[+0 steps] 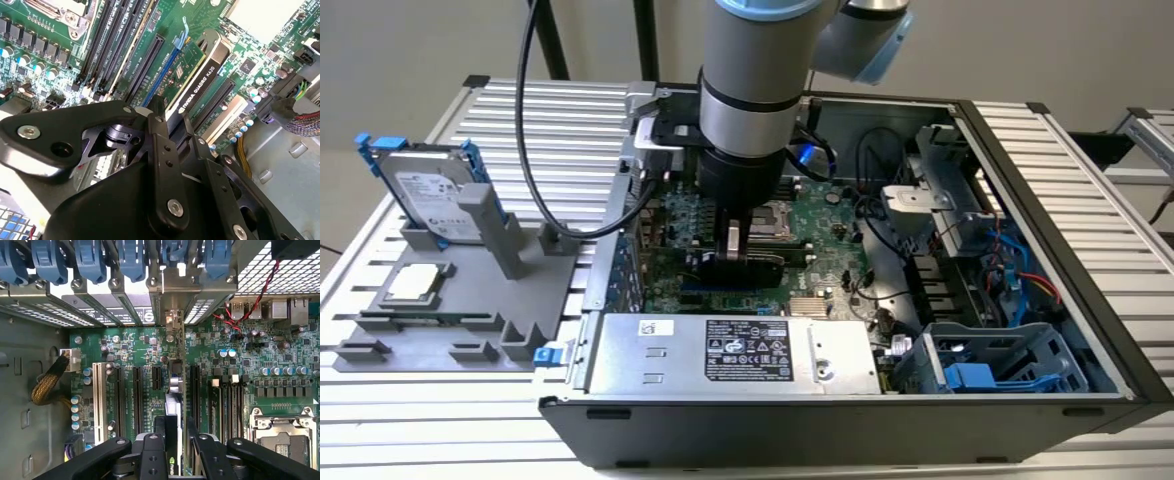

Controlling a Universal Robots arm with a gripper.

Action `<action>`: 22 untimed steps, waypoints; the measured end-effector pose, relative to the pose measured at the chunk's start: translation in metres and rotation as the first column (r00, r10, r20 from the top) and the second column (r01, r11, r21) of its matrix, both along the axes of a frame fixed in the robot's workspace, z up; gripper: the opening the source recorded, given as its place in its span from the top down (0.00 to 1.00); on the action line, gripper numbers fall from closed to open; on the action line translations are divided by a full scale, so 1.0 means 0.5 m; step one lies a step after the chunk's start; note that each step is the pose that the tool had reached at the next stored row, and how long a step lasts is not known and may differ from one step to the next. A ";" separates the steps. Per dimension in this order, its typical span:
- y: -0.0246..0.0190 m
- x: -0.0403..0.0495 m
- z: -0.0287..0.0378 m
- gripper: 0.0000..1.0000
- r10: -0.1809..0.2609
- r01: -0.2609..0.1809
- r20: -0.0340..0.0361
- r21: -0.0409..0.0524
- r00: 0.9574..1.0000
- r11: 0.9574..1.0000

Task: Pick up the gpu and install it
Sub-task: 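Insert the gpu into the slot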

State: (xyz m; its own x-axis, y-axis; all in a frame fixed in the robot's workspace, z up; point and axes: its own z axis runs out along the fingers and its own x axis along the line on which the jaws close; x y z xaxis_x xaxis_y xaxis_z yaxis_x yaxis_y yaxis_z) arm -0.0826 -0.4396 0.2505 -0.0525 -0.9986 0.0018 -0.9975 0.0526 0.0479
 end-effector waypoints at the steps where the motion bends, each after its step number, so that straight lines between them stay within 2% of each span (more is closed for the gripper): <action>1: 0.0000 0.000 0.000 1.00 0.000 0.000 0.000 0.000 1.000 1.000; 13: -0.0001 -0.001 -0.006 1.00 0.000 0.000 0.000 0.000 1.000 1.000; 18: -0.0023 -0.001 -0.006 1.00 0.000 0.000 0.000 0.014 1.000 1.000; 22: -0.0054 -0.001 -0.006 1.00 0.000 0.000 0.000 0.017 1.000 1.000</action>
